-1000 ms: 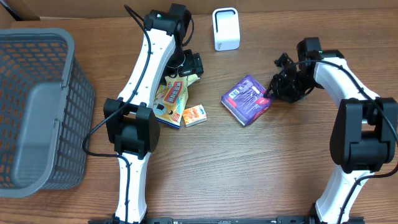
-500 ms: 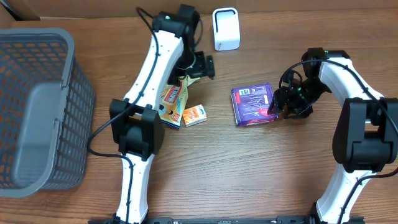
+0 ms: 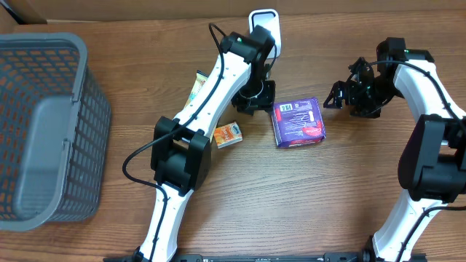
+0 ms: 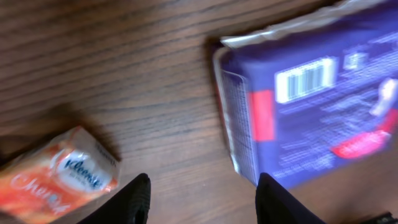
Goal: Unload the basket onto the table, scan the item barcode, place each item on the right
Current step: 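Lower the right gripper onto the Carefree pack and grasp it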
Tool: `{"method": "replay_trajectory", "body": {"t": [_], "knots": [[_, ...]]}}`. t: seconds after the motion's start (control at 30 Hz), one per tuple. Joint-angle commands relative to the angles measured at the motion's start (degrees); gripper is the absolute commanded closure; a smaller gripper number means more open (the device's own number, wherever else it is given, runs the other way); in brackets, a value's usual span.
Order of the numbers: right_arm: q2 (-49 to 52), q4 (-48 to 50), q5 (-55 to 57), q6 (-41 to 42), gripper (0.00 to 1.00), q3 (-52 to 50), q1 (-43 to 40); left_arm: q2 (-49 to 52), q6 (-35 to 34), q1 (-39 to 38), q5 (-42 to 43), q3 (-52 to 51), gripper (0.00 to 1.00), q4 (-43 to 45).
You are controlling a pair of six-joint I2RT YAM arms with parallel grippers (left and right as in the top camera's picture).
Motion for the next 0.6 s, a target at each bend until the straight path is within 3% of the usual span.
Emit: {"method": "replay_trajectory", "body": {"t": [0.0, 0.1, 0.17, 0.2, 0.27, 0.37, 0.57], "knots": [[0.2, 0.6, -4.4, -2.0, 0.08, 0.5, 0.5, 0.0, -1.3, 0.9, 6.1, -5.0, 0.52, 3.0], [0.2, 1.4, -5.7, -2.6, 0.08, -0.6, 0.6, 0.0, -0.3, 0.9, 13.4, -8.9, 0.53, 7.8], [0.2, 2.5, -5.7, -2.6, 0.08, -1.9, 0.6, 0.0, -0.5, 0.7, 15.3, -12.1, 0.65, 11.0], [0.2, 2.8, -5.7, -2.6, 0.09, -2.4, 0.6, 0.0, -0.9, 0.6, 15.3, -12.8, 0.78, 11.5], [0.2, 2.8, -5.7, -2.6, 0.16, -2.8, 0.6, 0.0, -2.0, 0.6, 15.3, -14.5, 0.94, 12.9], [0.2, 2.8, -5.7, -2.6, 0.28, -3.0, 0.6, 0.0, -4.4, 0.6, 15.1, -16.5, 0.96, 15.8], [0.2, 2.5, -7.5, -1.0, 0.32, -3.1, 1.1, 0.0, -8.2, 0.5, 14.9, -18.3, 0.96, 22.8]]}}
